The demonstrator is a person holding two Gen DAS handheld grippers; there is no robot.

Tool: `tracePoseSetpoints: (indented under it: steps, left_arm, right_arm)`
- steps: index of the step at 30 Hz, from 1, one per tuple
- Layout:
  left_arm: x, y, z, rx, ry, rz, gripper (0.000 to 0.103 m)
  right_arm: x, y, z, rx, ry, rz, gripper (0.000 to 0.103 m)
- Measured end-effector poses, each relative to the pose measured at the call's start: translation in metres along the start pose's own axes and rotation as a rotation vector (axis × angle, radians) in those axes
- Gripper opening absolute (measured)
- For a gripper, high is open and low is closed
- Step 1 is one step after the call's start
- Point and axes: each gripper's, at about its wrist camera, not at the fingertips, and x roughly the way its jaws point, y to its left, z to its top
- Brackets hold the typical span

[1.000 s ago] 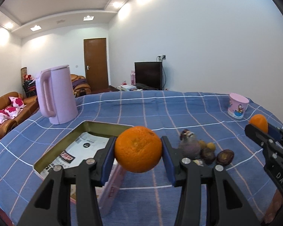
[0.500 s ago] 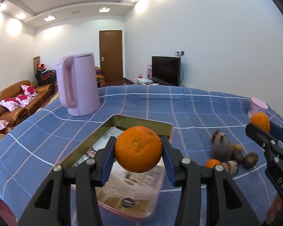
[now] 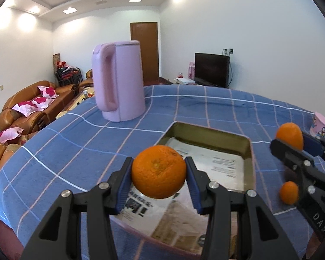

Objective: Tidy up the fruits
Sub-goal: 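Carry both held oranges over the pink tin box, then lower the oranges into the tin box and open both tools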

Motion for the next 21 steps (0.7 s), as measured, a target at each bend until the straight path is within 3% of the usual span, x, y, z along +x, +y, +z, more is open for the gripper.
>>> tracePoseSetpoints:
  steps: [13, 17, 19, 21]
  left_arm:
    - [0.01, 0.009, -0.003, 0.015, 0.052, -0.007, 0.051]
    - [0.007, 0.007, -0.002, 0.025, 0.044, -0.006, 0.054]
    - [0.006, 0.007, -0.002, 0.021, 0.045, -0.005, 0.056]
    - [0.004, 0.006, -0.002, 0.021, 0.038, -0.004, 0.066]
  right_arm:
    - [0.045, 0.03, -0.008, -0.043, 0.145, 0.112, 0.036]
    - [0.038, 0.033, -0.008, -0.059, 0.129, 0.11, 0.039]
    - [0.037, 0.032, -0.009, -0.053, 0.129, 0.107, 0.041]
    - [0.033, 0.029, -0.011, -0.044, 0.126, 0.103, 0.043]
